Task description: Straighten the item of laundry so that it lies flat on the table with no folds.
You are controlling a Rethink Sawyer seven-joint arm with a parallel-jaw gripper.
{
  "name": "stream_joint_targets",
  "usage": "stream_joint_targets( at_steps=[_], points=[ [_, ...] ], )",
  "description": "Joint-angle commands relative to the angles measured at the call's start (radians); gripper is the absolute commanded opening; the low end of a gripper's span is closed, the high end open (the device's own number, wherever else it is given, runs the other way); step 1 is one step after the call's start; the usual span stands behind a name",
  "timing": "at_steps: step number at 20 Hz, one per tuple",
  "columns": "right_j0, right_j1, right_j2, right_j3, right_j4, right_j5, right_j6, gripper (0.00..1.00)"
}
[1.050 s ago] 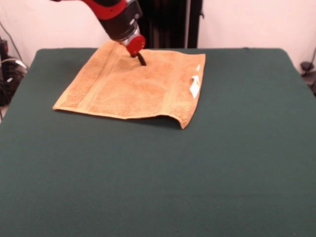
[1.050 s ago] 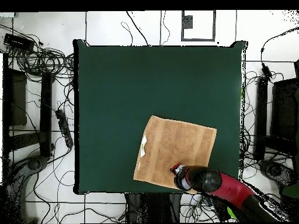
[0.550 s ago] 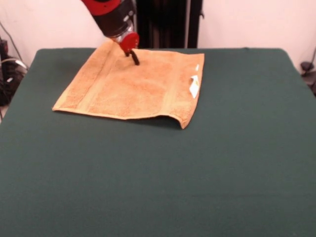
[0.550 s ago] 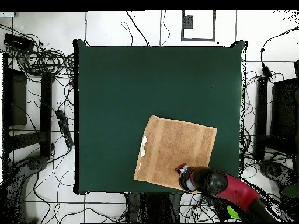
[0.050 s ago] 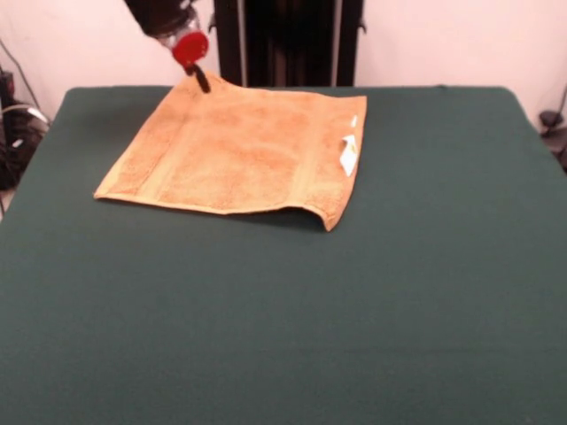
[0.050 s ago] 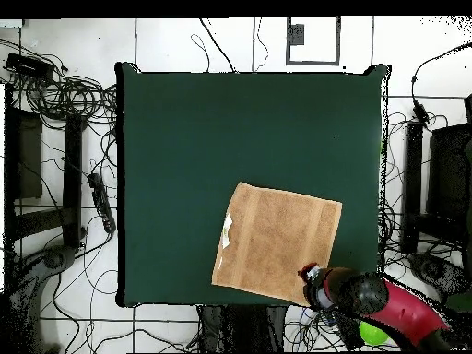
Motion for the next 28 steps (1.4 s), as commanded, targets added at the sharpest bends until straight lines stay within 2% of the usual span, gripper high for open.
stream_joint_targets(
  at_steps=[1,4,16,28],
  points=[
    [0.087,-0.148,0.048,-0.030,0.001,0.203,-0.108,1.00],
    [0.079,-0.178,0.054,-0.022,0.003,0.239,-0.112,1.00],
    [0.063,-0.148,0.117,-0.025,0.054,0.251,-0.108,1.00],
    [0.118,-0.055,0.178,-0.049,0.170,0.166,-0.023,1.00]
  ],
)
